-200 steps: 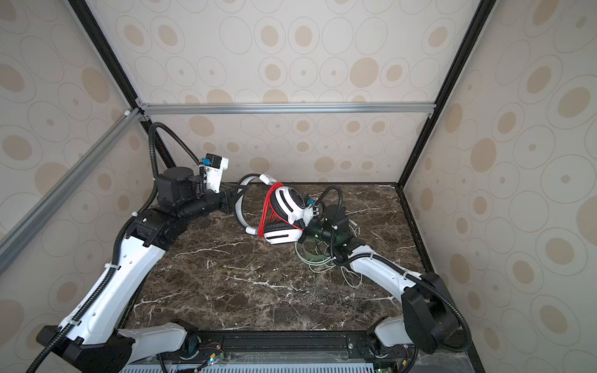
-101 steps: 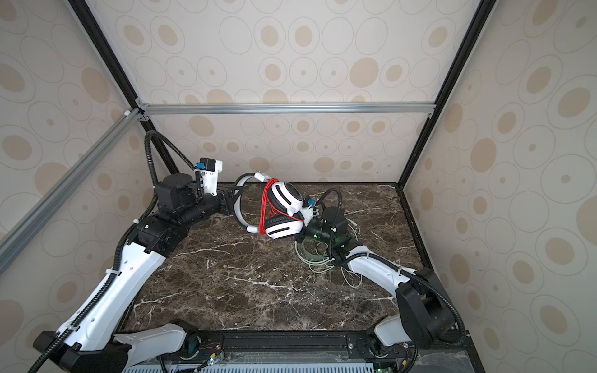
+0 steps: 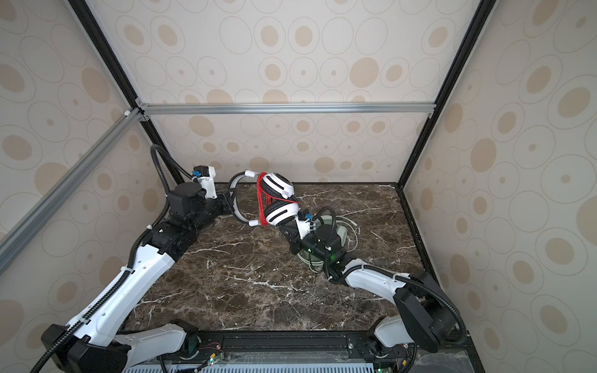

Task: Wrap the headphones

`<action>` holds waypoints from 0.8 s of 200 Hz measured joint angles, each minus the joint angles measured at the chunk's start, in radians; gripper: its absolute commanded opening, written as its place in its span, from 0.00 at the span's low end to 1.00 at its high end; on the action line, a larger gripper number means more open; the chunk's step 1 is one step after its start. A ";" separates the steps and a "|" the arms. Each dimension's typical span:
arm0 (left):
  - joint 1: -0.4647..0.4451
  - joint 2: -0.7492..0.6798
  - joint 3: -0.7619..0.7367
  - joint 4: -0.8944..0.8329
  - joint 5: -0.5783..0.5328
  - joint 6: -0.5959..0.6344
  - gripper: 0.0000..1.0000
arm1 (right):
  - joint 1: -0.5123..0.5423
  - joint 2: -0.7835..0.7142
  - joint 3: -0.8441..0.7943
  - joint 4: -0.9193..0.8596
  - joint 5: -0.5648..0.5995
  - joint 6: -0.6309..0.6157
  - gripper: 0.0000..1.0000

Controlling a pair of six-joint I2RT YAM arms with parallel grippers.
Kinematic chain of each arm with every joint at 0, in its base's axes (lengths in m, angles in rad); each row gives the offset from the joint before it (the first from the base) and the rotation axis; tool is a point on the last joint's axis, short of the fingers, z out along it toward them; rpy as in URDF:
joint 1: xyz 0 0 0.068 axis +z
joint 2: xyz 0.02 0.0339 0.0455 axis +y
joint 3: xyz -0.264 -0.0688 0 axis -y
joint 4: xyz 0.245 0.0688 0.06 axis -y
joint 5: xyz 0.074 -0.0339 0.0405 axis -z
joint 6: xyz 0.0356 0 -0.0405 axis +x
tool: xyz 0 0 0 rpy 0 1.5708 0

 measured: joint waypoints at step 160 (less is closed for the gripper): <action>-0.024 0.127 -0.102 0.136 -0.201 0.009 0.00 | 0.191 -0.036 0.086 -0.120 0.325 0.070 0.00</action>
